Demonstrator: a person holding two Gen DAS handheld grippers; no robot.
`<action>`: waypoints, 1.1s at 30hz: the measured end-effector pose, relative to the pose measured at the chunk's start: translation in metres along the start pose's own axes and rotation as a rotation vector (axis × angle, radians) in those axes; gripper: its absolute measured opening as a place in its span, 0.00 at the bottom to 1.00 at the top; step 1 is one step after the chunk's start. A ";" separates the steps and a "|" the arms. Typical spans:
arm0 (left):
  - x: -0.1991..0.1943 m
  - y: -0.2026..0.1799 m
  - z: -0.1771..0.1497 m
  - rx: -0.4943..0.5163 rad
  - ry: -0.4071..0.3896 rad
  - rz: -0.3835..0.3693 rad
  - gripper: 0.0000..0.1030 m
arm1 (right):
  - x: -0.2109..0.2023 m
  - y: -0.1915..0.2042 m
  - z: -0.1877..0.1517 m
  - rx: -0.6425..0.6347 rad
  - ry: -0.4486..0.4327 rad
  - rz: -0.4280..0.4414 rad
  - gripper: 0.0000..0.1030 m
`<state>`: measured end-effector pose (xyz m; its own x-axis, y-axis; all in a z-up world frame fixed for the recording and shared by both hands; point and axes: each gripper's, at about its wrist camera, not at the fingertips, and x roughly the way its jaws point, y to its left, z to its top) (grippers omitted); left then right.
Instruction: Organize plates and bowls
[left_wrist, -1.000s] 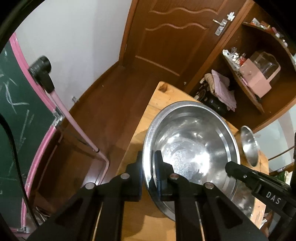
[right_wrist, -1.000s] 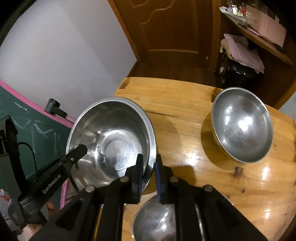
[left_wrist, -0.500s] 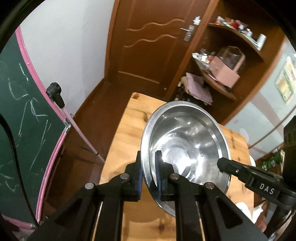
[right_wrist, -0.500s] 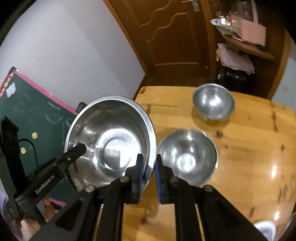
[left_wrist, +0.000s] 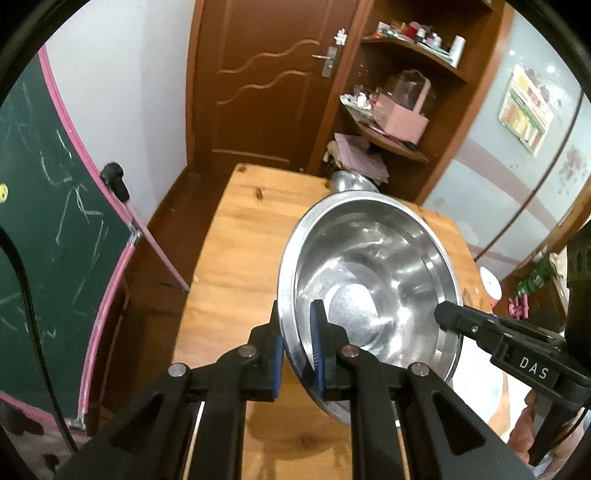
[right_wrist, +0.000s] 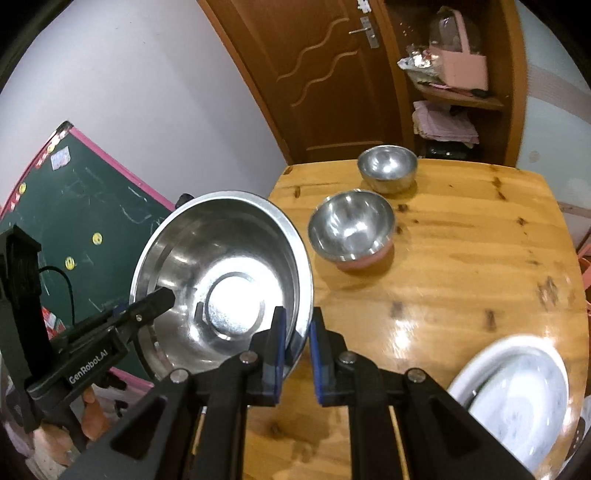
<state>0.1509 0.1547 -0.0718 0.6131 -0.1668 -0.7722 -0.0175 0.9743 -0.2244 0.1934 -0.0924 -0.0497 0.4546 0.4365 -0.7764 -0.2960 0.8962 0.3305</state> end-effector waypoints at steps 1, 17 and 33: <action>-0.001 -0.001 -0.008 0.001 0.007 -0.003 0.10 | -0.001 -0.001 -0.007 0.002 0.002 -0.005 0.11; 0.056 0.012 -0.112 -0.044 0.188 0.006 0.10 | 0.033 -0.013 -0.108 0.013 0.177 -0.075 0.13; 0.077 0.013 -0.119 -0.039 0.260 0.030 0.11 | 0.053 -0.015 -0.116 0.006 0.238 -0.110 0.13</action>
<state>0.1039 0.1366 -0.2047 0.3888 -0.1761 -0.9044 -0.0665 0.9737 -0.2181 0.1245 -0.0918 -0.1583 0.2730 0.3060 -0.9120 -0.2506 0.9379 0.2397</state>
